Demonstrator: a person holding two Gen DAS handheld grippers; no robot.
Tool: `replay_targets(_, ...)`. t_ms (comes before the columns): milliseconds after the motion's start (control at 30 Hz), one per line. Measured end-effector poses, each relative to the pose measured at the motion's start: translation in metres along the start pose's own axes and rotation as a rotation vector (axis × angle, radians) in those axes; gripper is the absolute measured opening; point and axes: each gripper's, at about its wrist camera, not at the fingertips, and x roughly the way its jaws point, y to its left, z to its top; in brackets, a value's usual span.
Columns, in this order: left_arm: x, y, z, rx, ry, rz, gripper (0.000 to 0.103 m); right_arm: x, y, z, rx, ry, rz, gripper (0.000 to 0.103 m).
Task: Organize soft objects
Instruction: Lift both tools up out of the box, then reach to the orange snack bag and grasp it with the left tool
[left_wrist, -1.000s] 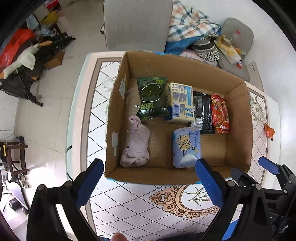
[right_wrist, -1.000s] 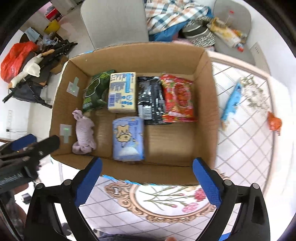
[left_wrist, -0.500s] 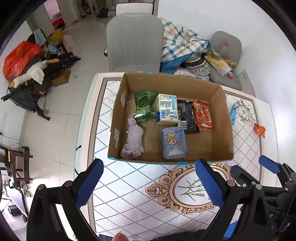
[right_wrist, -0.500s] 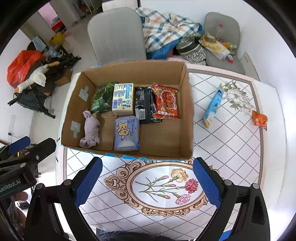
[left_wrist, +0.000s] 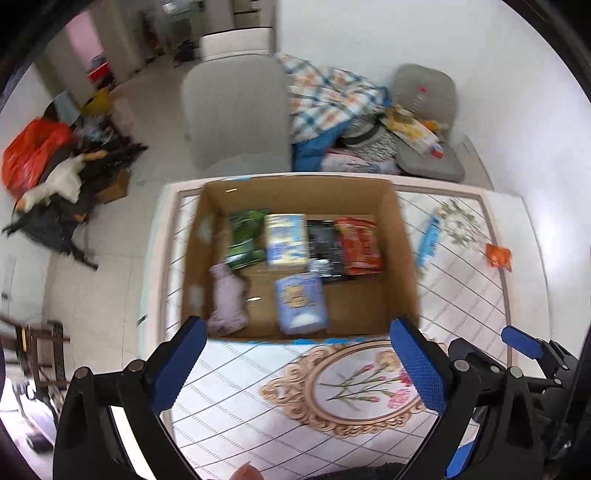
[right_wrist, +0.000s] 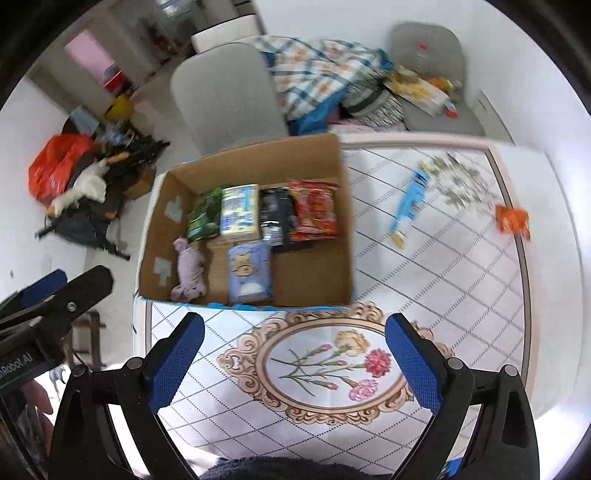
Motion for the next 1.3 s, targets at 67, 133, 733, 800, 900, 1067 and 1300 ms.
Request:
replay_targets(67,0.01,-0.032,0.008,0.055,0.004,-0.009,0.102,0.002,-0.032,0.002,0.052,0.005,-0.032,0.1)
replay_targets(133,0.023,-0.074,0.018,0.127,0.015,-0.027,0.102,0.006,-0.077,0.003,0.137,0.014,-0.063,0.1)
replay_targets(733,0.224,-0.458,0.065,0.997,0.141,0.019,0.102,0.095,-0.43,-0.017,0.678,0.159,-0.178,0.1)
replay_targets(800,0.246,-0.485,0.063,1.074,0.151,0.039,0.101,0.1,-0.447,-0.013,0.68,0.159,-0.184,0.1)
replay_targets(900,0.276,-0.515,0.058,1.182,0.187,0.053,0.101,0.106,-0.469,-0.008,0.696,0.159,-0.181,0.1)
replay_targets(1067,0.306,-0.542,0.059,1.229,0.255,0.034,0.099,0.11,-0.488,-0.005,0.715,0.161,-0.154,0.1)
replay_targets(1300,0.33,-0.531,0.062,1.107,0.396,0.035,0.054,0.111,-0.495,0.0,0.722,0.158,-0.141,0.1)
